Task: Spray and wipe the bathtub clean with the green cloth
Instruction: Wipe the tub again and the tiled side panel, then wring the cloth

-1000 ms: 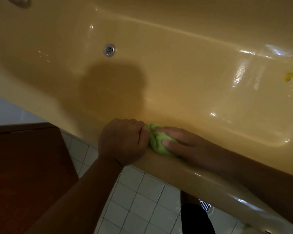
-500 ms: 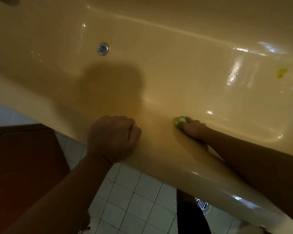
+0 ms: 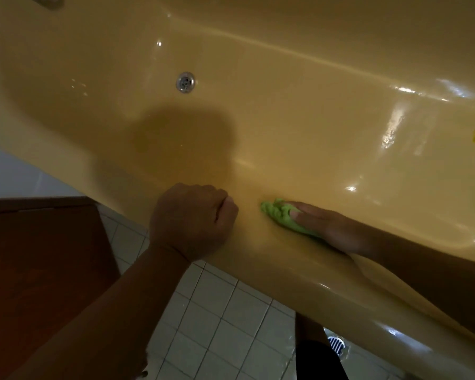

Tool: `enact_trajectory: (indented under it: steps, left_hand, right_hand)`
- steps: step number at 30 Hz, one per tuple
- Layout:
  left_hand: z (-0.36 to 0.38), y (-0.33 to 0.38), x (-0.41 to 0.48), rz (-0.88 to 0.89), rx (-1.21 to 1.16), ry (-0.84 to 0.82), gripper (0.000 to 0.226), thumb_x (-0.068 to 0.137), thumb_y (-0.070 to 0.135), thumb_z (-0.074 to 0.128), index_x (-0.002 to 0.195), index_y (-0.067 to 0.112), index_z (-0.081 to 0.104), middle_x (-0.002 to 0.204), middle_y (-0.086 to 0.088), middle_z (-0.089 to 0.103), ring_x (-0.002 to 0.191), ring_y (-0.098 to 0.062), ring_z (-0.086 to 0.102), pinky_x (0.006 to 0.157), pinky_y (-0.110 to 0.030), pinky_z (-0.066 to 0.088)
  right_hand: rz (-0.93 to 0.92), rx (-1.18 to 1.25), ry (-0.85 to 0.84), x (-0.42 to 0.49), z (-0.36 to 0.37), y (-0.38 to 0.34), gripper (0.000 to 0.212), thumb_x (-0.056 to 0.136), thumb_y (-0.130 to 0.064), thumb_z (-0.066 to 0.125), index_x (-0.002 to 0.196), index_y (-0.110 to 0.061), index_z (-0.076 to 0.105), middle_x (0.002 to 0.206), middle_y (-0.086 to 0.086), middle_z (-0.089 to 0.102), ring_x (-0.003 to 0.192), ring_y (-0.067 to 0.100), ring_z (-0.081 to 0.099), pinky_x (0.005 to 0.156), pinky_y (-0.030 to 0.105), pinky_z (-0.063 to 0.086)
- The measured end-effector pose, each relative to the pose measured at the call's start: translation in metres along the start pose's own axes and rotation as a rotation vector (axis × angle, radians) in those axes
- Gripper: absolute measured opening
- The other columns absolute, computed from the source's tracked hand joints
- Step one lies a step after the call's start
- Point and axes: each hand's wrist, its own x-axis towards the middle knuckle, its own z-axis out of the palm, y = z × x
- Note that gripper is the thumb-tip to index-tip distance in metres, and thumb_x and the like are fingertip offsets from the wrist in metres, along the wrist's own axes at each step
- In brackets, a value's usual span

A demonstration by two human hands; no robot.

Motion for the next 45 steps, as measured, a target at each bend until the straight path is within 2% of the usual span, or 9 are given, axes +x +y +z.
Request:
enact_trajectory:
  steps: [7,11,14,19,26,30,35,39,45]
  left_hand:
    - [0.001,-0.016,0.000,0.039,0.050,-0.040,0.046,0.097,0.035,0.040,0.065,0.013,0.064,0.060,-0.006,0.057,0.054,-0.035,0.048,0.056,-0.037,0.028]
    - [-0.002,-0.022,0.002,0.022,0.020,-0.029,0.045,0.097,0.034,0.041,0.063,0.012,0.061,0.058,-0.007,0.054,0.052,-0.036,0.046,0.054,-0.036,0.031]
    - [-0.003,-0.026,0.002,0.018,0.053,-0.016,0.045,0.097,0.034,0.041,0.064,0.013,0.062,0.060,-0.007,0.058,0.054,-0.037,0.051,0.055,-0.036,0.031]
    - [-0.003,-0.029,0.003,-0.013,0.036,-0.026,0.048,0.097,0.036,0.036,0.063,0.011,0.061,0.060,-0.008,0.057,0.055,-0.039,0.048,0.052,-0.040,0.037]
    - [-0.006,-0.036,0.005,-0.025,0.064,-0.015,0.045,0.093,0.035,0.037,0.060,0.011,0.056,0.058,-0.008,0.056,0.053,-0.038,0.048,0.055,-0.034,0.022]
    - [-0.006,-0.040,0.006,-0.029,0.063,-0.004,0.040,0.092,0.034,0.041,0.057,0.015,0.050,0.055,-0.006,0.051,0.052,-0.036,0.046,0.058,-0.035,0.020]
    - [-0.006,-0.044,0.008,-0.051,0.082,-0.003,0.043,0.094,0.036,0.040,0.058,0.015,0.052,0.055,-0.006,0.052,0.053,-0.036,0.049,0.059,-0.036,0.021]
    - [-0.012,-0.041,0.009,-0.049,0.081,0.006,0.039,0.091,0.033,0.041,0.054,0.019,0.041,0.051,-0.004,0.045,0.047,-0.032,0.038,0.061,-0.034,0.013]
    - [-0.011,-0.046,0.010,-0.055,0.069,-0.002,0.038,0.090,0.032,0.041,0.054,0.018,0.044,0.051,-0.004,0.046,0.048,-0.031,0.038,0.059,-0.033,0.019]
  right_hand:
    - [0.388,-0.221,0.164,0.104,-0.015,0.060,0.079,0.099,-0.077,0.030,0.163,-0.032,0.025,0.169,0.009,0.025,0.153,0.036,0.027,0.126,0.048,0.020]
    - [0.047,-0.085,0.069,0.070,0.020,-0.018,0.051,0.104,-0.060,0.046,0.150,-0.037,0.049,0.150,-0.014,0.052,0.139,0.008,0.048,0.120,0.027,0.030]
    - [-0.159,-0.050,-0.061,0.004,0.034,-0.061,0.051,0.104,-0.054,0.050,0.152,-0.038,0.046,0.150,-0.032,0.044,0.136,-0.018,0.037,0.114,0.008,0.025]
    - [-0.167,-0.053,-0.085,0.007,0.019,-0.040,0.053,0.105,-0.053,0.044,0.154,-0.034,0.044,0.155,-0.029,0.043,0.139,-0.016,0.037,0.115,0.008,0.026]
    - [0.202,-0.160,0.037,0.086,-0.005,0.023,0.083,0.092,-0.084,0.034,0.159,-0.035,0.034,0.161,0.001,0.043,0.141,0.025,0.046,0.122,0.047,0.031]
    - [-0.025,-0.091,0.000,0.055,0.026,-0.052,0.045,0.106,-0.054,0.043,0.147,-0.037,0.051,0.148,-0.018,0.054,0.129,-0.006,0.052,0.113,0.022,0.036]
    - [-0.205,-0.017,-0.103,0.021,0.043,-0.080,0.055,0.102,-0.050,0.047,0.154,-0.033,0.046,0.153,-0.023,0.049,0.139,-0.005,0.045,0.116,0.020,0.036]
    - [-0.092,-0.016,-0.059,0.057,0.025,-0.044,0.054,0.103,-0.060,0.044,0.152,-0.037,0.047,0.152,-0.021,0.050,0.139,-0.003,0.046,0.122,0.028,0.031]
    - [0.353,-0.224,0.179,0.113,0.002,0.029,0.072,0.104,-0.069,0.029,0.163,-0.028,0.027,0.165,0.011,0.036,0.147,0.032,0.040,0.122,0.042,0.029]
